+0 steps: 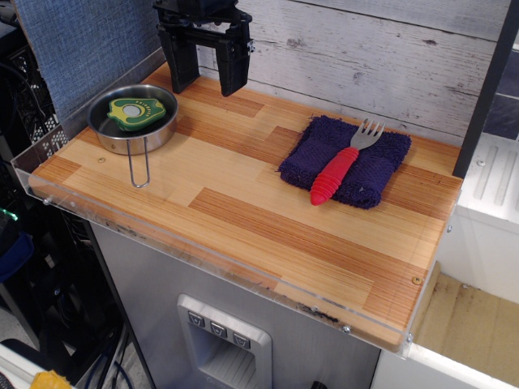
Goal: Place the fork next to the vessel.
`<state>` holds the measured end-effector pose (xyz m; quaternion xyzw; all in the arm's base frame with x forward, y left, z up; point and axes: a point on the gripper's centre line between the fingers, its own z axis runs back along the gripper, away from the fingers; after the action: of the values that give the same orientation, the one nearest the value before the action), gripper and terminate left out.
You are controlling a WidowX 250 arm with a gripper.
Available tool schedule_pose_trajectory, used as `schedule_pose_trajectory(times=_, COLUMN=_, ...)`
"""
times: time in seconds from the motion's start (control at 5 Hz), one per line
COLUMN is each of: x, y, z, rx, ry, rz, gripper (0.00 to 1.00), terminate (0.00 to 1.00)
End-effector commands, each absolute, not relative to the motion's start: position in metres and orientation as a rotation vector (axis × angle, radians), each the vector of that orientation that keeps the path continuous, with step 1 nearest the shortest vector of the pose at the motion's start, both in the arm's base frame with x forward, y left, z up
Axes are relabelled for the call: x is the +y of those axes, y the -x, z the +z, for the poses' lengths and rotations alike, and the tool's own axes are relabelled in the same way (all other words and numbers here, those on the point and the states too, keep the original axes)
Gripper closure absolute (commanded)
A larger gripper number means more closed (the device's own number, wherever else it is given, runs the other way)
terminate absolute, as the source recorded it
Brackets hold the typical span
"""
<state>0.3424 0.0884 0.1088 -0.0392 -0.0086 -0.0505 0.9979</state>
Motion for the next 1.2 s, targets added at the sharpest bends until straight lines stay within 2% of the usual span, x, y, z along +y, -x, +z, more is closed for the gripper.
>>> schedule_pose_trajectory(times=0.0, x=0.088, y=-0.342, z=0.109, rx=-0.017, ry=0.078, rz=-0.101, gripper=0.00, terminate=0.00)
schedule_pose_trajectory(times=0.2, x=0.057, y=-0.355, z=0.100, rx=0.001, ry=0.043, rz=-0.138, gripper=0.00, terminate=0.00)
schedule_pose_trajectory(times=0.6, x=-0.007, y=-0.367, z=0.094, rx=-0.090, ry=0.020, rz=-0.188, gripper=0.00, terminate=0.00)
schedule_pose_trajectory(times=0.8, x=-0.026, y=-0.372, z=0.084, rx=-0.175, ry=0.005, rz=-0.157, gripper=0.00, terminate=0.00)
schedule_pose_trajectory(times=1.0, x=-0.025, y=-0.376, z=0.074, rx=-0.190, ry=0.005, rz=-0.120, gripper=0.00, terminate=0.00)
